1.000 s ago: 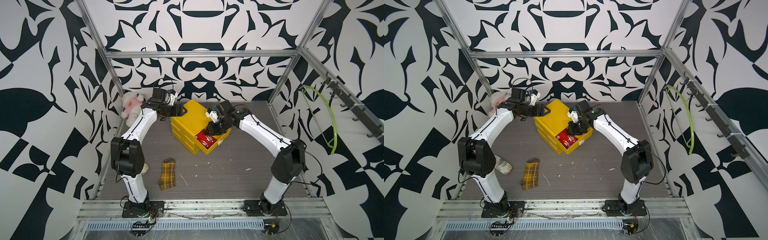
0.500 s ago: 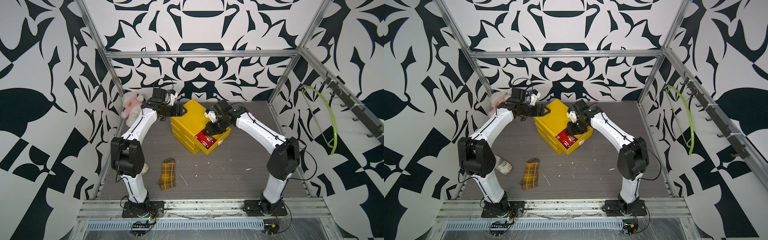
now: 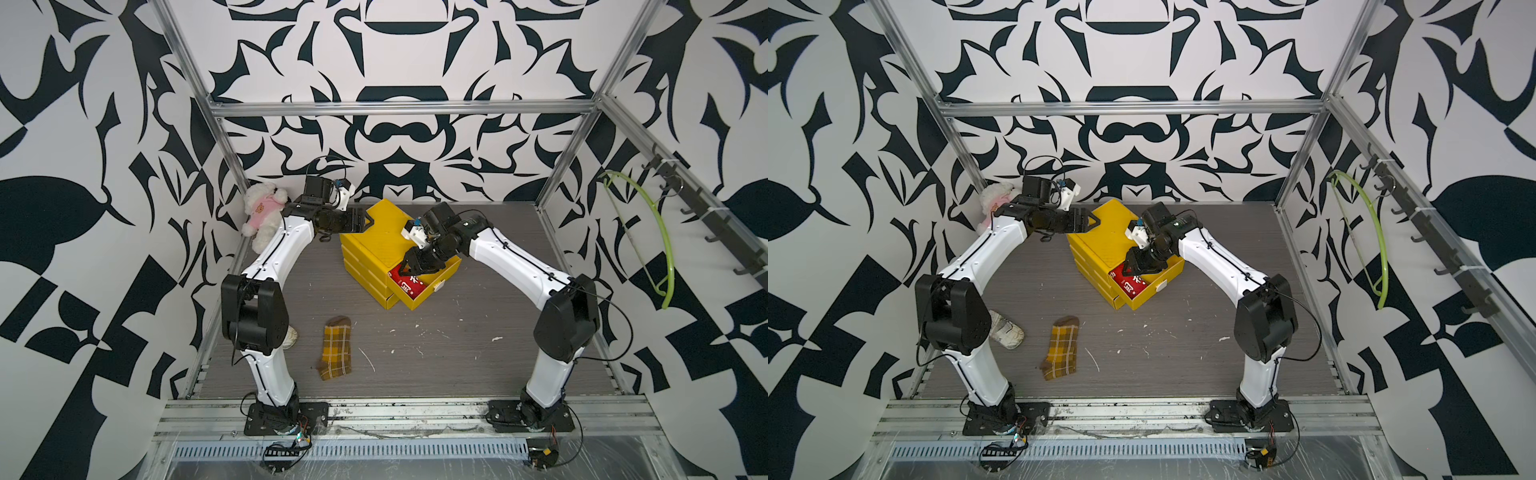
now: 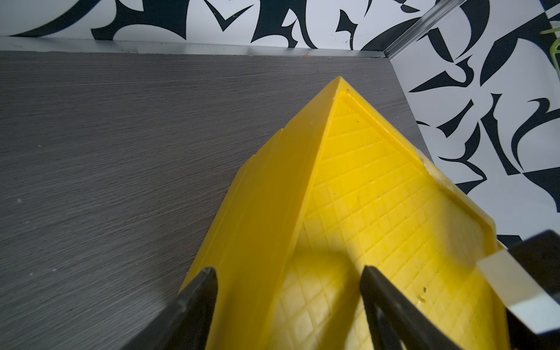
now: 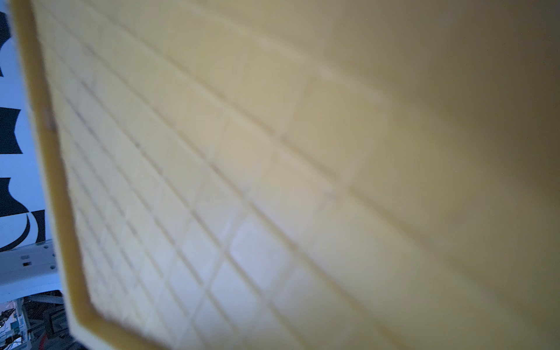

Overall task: Take the postcards out of the drawer
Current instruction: Pick up the postcard from the drawer.

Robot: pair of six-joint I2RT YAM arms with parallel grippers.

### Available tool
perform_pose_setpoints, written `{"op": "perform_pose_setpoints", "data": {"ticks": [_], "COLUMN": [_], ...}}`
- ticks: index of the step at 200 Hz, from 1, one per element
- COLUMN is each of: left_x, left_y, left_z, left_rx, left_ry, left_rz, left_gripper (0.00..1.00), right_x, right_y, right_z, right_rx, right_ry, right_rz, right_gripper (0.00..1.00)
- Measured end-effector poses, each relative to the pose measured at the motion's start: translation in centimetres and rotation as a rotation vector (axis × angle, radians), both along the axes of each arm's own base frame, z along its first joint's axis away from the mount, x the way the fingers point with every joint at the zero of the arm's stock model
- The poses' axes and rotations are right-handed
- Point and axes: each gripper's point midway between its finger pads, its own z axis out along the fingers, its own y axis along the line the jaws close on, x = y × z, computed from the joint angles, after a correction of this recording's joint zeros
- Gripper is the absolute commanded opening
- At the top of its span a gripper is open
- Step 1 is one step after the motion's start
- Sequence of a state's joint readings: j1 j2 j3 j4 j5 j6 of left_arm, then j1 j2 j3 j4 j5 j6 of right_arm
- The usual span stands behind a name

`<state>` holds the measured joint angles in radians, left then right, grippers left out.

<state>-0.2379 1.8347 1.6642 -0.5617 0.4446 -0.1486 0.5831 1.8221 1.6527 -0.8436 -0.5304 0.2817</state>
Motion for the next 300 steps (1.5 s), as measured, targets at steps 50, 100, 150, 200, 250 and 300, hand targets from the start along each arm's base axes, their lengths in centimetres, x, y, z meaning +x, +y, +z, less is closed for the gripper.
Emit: {"op": "perform_pose_setpoints", "data": {"ticks": [50, 100, 150, 200, 250, 300], "left_x": [0.0, 0.0, 0.0, 0.0, 0.0, -0.1], "left_y": [0.0, 0.0, 0.0, 0.0, 0.0, -0.1], "left_z": [0.0, 0.0, 0.0, 0.0, 0.0, 0.0], "left_rx": [0.001, 0.001, 0.0, -0.001, -0.002, -0.007], "left_ry": [0.0, -0.001, -0.001, 0.0, -0.001, 0.003], "left_rz": [0.0, 0.0, 0.0, 0.001, 0.002, 0.004], "left_gripper": [0.79, 0.79, 0.79, 0.79, 0.79, 0.8], "right_x": [-0.4, -0.7, -0.5, 0.6, 1.3, 2.1], "right_y": [0.7, 0.9, 0.4, -0.5, -1.2, -2.1], "right_z": [0.0, 0.8, 0.9, 1.4, 2.0, 2.6], "right_rx": [0.014, 0.025, 0.026, 0.061, 0.105, 0.169], "right_ry": [0.016, 0.073, 0.167, 0.231, 0.284, 0.317], "right_rz": [0.0, -0.042, -0.122, -0.213, -0.267, -0.316], "right_gripper": [0.21, 0.17, 0.16, 0.14, 0.14, 0.15]}}
